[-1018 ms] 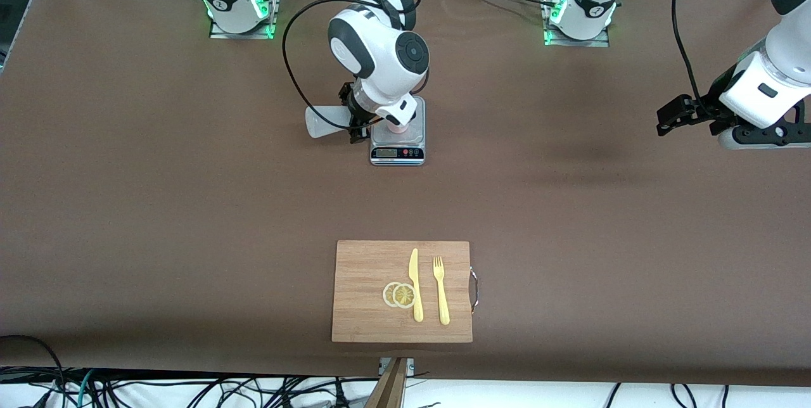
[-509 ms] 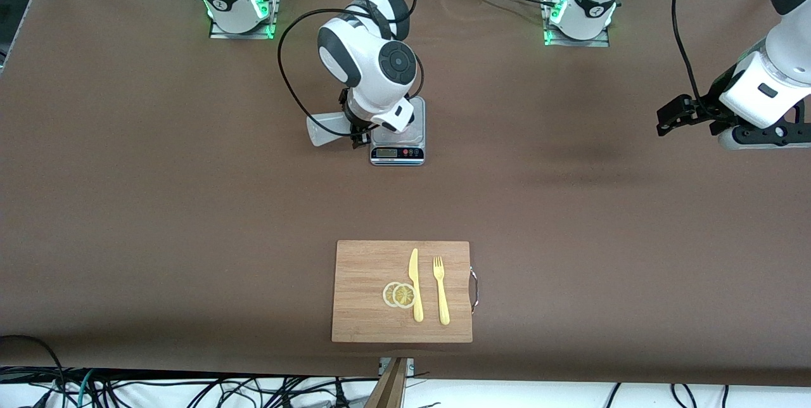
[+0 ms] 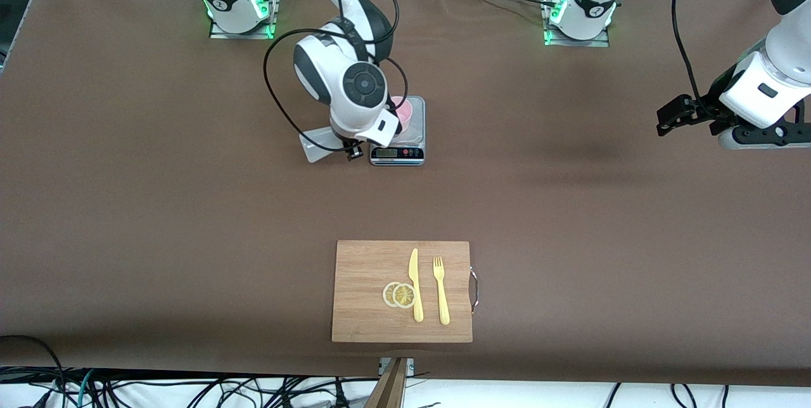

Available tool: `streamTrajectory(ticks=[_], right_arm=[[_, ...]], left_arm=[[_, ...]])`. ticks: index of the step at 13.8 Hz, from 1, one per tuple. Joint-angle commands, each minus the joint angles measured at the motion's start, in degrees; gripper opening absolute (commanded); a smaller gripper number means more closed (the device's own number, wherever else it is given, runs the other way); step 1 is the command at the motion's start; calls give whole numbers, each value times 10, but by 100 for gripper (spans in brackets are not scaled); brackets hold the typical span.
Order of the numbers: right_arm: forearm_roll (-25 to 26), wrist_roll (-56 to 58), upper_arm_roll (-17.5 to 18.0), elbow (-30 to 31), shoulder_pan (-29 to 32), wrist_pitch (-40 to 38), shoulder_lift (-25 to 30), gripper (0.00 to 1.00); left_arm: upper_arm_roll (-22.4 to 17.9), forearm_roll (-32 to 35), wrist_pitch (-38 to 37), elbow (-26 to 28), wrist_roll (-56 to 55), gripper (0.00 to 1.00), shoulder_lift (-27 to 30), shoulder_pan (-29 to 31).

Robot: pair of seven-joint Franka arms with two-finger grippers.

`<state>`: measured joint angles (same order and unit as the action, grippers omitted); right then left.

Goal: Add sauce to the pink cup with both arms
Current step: 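Carry the squeeze bottle with the right gripper back beside the scale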

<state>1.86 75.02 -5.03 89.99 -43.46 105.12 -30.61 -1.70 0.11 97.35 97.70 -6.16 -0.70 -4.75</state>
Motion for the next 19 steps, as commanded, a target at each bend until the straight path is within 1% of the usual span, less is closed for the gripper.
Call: streamTrajectory(ticks=[1,6,11,14,17,19], right_arm=[[-46,62,2,-10,36,3,2,0],[-156,172,1,-10,108,25,2,0],[-302,295,1,-7,202,32,-4,0],[-390,389,1,18,256,27,-6,0],[-453,474,2,40,297,18,-12,0],[-500,531,2,57,327,-6,-19,0]], left_arm=[[2,10,-10,-17,-4,100,-8,1],[2,10,-10,-17,-4,100,-8,1],[2,11,-10,-17,-4,100,-8,1],[2,11,-10,-17,-4,100,-8,1],[2,11,-10,-17,-4,100,-8,1],[2,11,-10,-18,-4,100,-8,1]])
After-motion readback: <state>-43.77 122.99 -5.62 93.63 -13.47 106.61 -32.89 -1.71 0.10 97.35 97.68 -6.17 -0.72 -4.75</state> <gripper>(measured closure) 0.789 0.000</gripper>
